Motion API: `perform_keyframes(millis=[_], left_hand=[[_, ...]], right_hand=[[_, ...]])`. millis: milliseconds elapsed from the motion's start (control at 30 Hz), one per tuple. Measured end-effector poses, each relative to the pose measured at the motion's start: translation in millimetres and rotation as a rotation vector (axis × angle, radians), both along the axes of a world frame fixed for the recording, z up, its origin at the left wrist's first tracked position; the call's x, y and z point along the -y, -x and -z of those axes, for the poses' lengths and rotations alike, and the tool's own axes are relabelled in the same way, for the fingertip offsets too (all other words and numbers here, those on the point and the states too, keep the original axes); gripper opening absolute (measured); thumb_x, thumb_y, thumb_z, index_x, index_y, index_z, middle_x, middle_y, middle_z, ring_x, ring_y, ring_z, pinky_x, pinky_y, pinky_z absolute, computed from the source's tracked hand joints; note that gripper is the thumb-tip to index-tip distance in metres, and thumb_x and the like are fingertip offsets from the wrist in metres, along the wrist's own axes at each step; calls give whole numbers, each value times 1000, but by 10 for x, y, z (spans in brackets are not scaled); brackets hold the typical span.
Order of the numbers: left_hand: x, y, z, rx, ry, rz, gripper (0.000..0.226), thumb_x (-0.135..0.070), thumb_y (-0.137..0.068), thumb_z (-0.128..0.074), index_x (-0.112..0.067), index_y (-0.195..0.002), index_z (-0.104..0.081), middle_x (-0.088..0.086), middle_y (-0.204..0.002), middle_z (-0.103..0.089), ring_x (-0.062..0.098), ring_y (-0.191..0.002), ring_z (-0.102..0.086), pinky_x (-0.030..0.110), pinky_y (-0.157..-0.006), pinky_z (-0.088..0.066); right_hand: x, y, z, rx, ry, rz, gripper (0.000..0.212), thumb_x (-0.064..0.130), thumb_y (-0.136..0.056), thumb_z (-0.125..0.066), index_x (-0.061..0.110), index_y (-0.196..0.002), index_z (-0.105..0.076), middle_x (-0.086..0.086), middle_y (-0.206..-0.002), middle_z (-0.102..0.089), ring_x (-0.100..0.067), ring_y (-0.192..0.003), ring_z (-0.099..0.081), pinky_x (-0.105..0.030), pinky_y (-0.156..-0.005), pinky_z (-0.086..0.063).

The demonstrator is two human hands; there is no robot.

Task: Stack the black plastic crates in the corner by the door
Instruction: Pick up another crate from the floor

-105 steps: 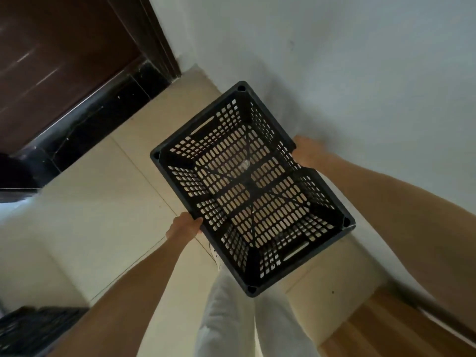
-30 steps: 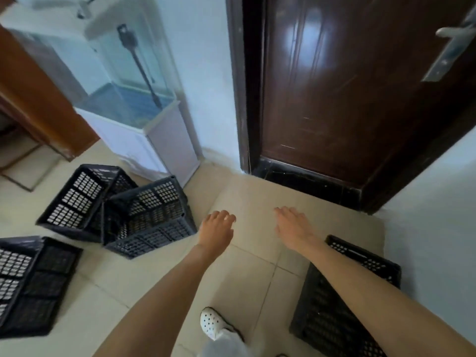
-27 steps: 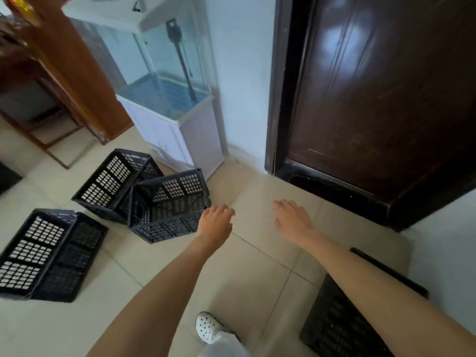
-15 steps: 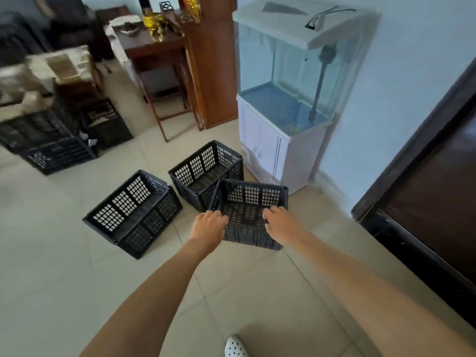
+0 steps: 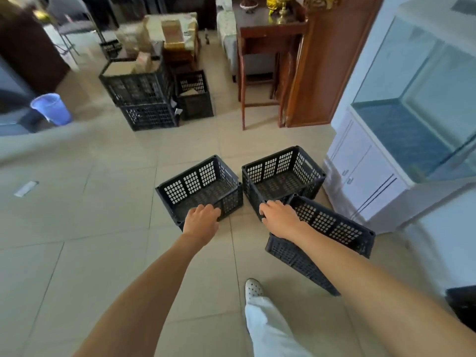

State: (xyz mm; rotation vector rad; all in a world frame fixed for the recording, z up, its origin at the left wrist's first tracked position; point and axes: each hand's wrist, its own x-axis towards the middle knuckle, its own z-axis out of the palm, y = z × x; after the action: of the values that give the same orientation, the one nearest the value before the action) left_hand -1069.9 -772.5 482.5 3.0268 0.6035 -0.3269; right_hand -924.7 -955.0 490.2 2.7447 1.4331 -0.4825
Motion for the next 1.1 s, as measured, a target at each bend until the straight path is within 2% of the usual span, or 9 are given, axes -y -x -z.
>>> perform_keyframes(millis=[133, 367, 533, 733, 900, 1100], left_hand=[[-754, -265, -12, 14, 25, -95, 29, -26, -94, -52, -22, -122, -57, 0, -122, -59, 23, -116, -53, 40, -102, -42], [-2012, -666, -172, 84, 94, -269, 35, -28, -95, -52, -23, -129, -57, -1, -130, -58, 23, -122, -52, 39, -103, -38], [-2689, -842, -37, 48, 117, -284, 35, -26, -95, -50, -23, -129, -56, 0, -129, -59, 24, -120, -54, 39, -101, -41], [-3570, -1156, 223, 33, 153, -161, 30, -24, -95, -50, -21, -124, -57, 0, -126, -60, 24, -117, -55, 39, -100, -41], [-4425, -1414, 404, -55, 174, -37, 30, -29, -96, -50, -25, -125, -56, -1, -126, -60, 23, -117, -56, 39, -98, -43], [-5006, -1857, 595, -114, 209, 55, 29, -28, -96, -50, -25, -124, -58, 0, -123, -62, 23, -112, -59, 39, -94, -46]], right_hand=[[-821, -404, 29, -30, -3, -38, 26, 23, -97, -43, 15, -121, -50, -6, -127, -52, -27, -120, -47, -45, -95, -41], [-2279, -973, 46, -48, -22, -73, 28, 23, -97, -44, 16, -123, -50, -6, -127, -54, -27, -118, -49, -42, -93, -43], [-2973, -1100, 162, -70, 7, -105, 28, 24, -97, -44, 15, -123, -49, -6, -126, -53, -27, -117, -49, -41, -89, -44], [-3599, -1339, 397, -113, 46, 68, 30, 25, -96, -45, 15, -124, -51, -5, -127, -55, -25, -117, -52, -41, -90, -48], [-4093, -1339, 520, -159, 46, 280, 26, 26, -97, -42, 14, -118, -53, -7, -122, -57, -28, -114, -52, -43, -89, -47], [-4377, -1283, 913, -203, 85, 401, 27, 27, -98, -41, 16, -121, -51, -6, -121, -56, -27, -114, -53, -44, -90, -45]])
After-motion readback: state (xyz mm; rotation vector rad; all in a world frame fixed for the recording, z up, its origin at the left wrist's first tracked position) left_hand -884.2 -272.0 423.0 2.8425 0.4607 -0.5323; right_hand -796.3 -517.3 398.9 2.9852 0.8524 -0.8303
